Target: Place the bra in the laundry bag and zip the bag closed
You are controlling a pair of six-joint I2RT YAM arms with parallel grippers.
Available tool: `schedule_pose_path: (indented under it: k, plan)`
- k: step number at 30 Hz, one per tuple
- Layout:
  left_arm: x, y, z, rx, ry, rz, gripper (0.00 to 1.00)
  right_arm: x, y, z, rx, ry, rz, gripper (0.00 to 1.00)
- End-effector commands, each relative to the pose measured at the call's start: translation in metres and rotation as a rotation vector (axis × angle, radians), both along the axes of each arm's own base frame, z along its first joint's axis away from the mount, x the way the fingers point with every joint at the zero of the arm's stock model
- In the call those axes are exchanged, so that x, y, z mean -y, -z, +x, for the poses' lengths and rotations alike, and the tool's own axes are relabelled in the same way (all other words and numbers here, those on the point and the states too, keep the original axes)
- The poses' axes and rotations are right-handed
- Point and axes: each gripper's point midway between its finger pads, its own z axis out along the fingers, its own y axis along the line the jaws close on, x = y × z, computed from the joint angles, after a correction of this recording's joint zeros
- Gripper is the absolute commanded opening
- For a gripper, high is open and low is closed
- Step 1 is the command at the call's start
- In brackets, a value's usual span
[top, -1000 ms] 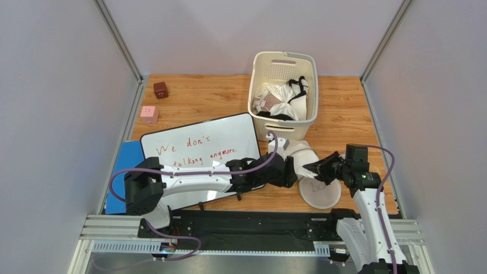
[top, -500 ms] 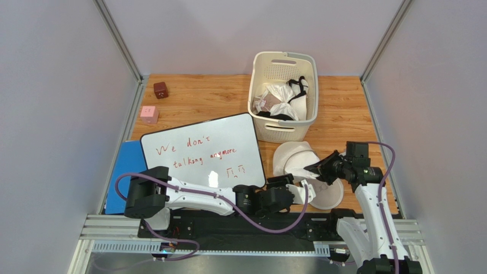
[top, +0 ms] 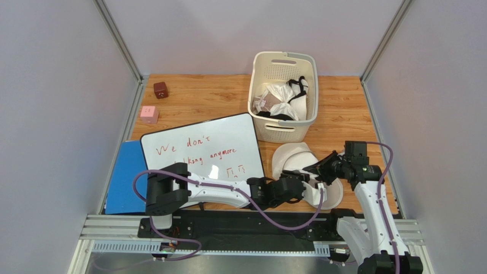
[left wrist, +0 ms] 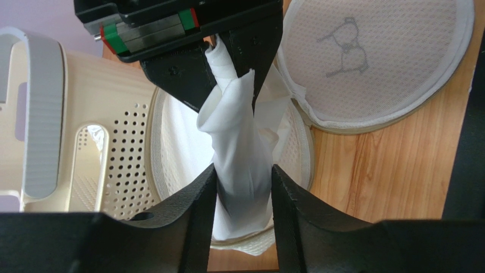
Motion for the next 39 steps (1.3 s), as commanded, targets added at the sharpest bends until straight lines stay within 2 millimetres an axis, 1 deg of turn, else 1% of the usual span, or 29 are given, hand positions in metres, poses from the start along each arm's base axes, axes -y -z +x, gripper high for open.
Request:
schedule_pose_path:
  k: [1, 2, 4, 5, 7, 8, 9, 10, 11, 12, 13, 14, 15, 16, 18, 19, 20, 21, 22, 23, 26, 28, 29, 30, 32, 33, 34, 38, 39]
  plan:
    - [0.018, -0.014, 0.010, 0.057, 0.037, -0.022, 0.42, -0.012, -0.019, -0.001, 0.010, -0.029, 0.073, 0.02]
    - [0.019, -0.009, 0.014, 0.071, 0.033, -0.012, 0.38, -0.014, -0.020, -0.002, 0.006, -0.035, 0.077, 0.03]
    - [0.020, -0.008, 0.017, 0.086, 0.030, -0.017, 0.34, -0.012, -0.018, -0.005, -0.012, -0.028, 0.066, 0.06]
    - [0.020, -0.004, 0.019, 0.102, 0.031, -0.004, 0.27, -0.011, -0.018, -0.005, -0.017, -0.026, 0.060, 0.08]
    - [0.019, -0.003, 0.026, 0.120, 0.010, -0.007, 0.18, -0.011, -0.017, -0.006, -0.029, -0.025, 0.058, 0.16]
    - [0.018, -0.002, 0.028, 0.123, 0.009, -0.004, 0.10, -0.011, -0.017, -0.007, -0.030, -0.027, 0.059, 0.19]
    - [0.017, -0.002, 0.031, 0.128, 0.002, -0.014, 0.08, -0.011, -0.018, -0.007, -0.029, -0.028, 0.055, 0.30]
    - [0.015, -0.002, 0.034, 0.133, -0.003, -0.011, 0.06, -0.010, -0.019, -0.006, -0.024, -0.026, 0.046, 0.35]
    - [0.014, 0.000, 0.035, 0.136, -0.008, -0.009, 0.00, -0.008, -0.018, -0.005, -0.020, -0.021, 0.033, 0.39]
    - [0.013, -0.003, 0.038, 0.145, -0.016, -0.013, 0.00, -0.007, -0.019, -0.006, -0.019, -0.022, 0.024, 0.46]
    - [0.010, -0.001, 0.041, 0.146, -0.019, -0.017, 0.00, -0.006, -0.023, -0.004, -0.005, -0.021, 0.017, 0.50]
    - [0.009, -0.006, 0.042, 0.144, -0.020, -0.030, 0.00, -0.003, -0.022, -0.003, -0.002, -0.015, 0.000, 0.54]
    - [0.007, -0.006, 0.043, 0.130, -0.024, -0.045, 0.00, -0.001, -0.022, -0.003, -0.001, -0.021, -0.021, 0.66]
    - [0.006, -0.013, 0.045, 0.116, -0.024, -0.068, 0.00, 0.007, -0.023, 0.000, 0.008, -0.005, -0.067, 0.69]
    - [0.003, -0.014, 0.046, 0.075, -0.021, -0.083, 0.00, 0.019, -0.023, 0.002, 0.009, -0.001, -0.135, 0.81]
    - [0.002, -0.019, 0.047, 0.048, -0.018, -0.109, 0.00, 0.028, -0.032, 0.009, 0.035, 0.021, -0.184, 0.87]
    - [0.002, -0.019, 0.047, 0.039, -0.014, -0.114, 0.00, 0.034, -0.035, 0.011, 0.041, 0.025, -0.214, 0.92]
    - [0.000, -0.019, 0.047, 0.032, -0.013, -0.121, 0.00, 0.040, -0.036, 0.012, 0.027, 0.026, -0.243, 0.93]
    - [0.000, -0.023, 0.046, 0.018, -0.007, -0.140, 0.00, 0.054, -0.038, 0.015, 0.035, 0.038, -0.326, 0.94]
    - [-0.001, -0.024, 0.049, 0.012, -0.012, -0.149, 0.00, 0.065, -0.050, 0.021, 0.057, 0.065, -0.367, 0.94]
    - [-0.003, -0.026, 0.052, -0.006, -0.016, -0.174, 0.00, 0.095, -0.050, 0.024, 0.030, 0.141, -0.481, 0.93]
    - [-0.003, -0.029, 0.053, -0.016, -0.013, -0.194, 0.00, 0.108, -0.034, 0.025, -0.032, 0.178, -0.507, 0.89]
    - [-0.003, -0.029, 0.052, -0.027, -0.014, -0.203, 0.00, 0.117, -0.024, 0.025, -0.069, 0.216, -0.495, 0.83]
    - [-0.003, -0.032, 0.053, -0.024, -0.013, -0.215, 0.00, 0.118, -0.008, 0.020, -0.118, 0.221, -0.481, 0.79]
    - [-0.002, -0.037, 0.054, -0.023, -0.016, -0.233, 0.00, 0.123, 0.010, 0.018, -0.171, 0.245, -0.471, 0.71]
    - [-0.001, -0.041, 0.056, -0.021, -0.017, -0.242, 0.00, 0.122, 0.023, 0.011, -0.212, 0.246, -0.465, 0.70]
    - [-0.001, -0.041, 0.055, -0.023, -0.013, -0.244, 0.00, 0.124, 0.030, 0.008, -0.241, 0.254, -0.467, 0.70]
    - [-0.001, -0.043, 0.059, -0.014, -0.014, -0.261, 0.00, 0.125, 0.051, -0.007, -0.347, 0.281, -0.471, 0.67]
    - [-0.003, -0.040, 0.060, -0.011, -0.017, -0.253, 0.00, 0.131, 0.055, -0.012, -0.383, 0.318, -0.497, 0.67]
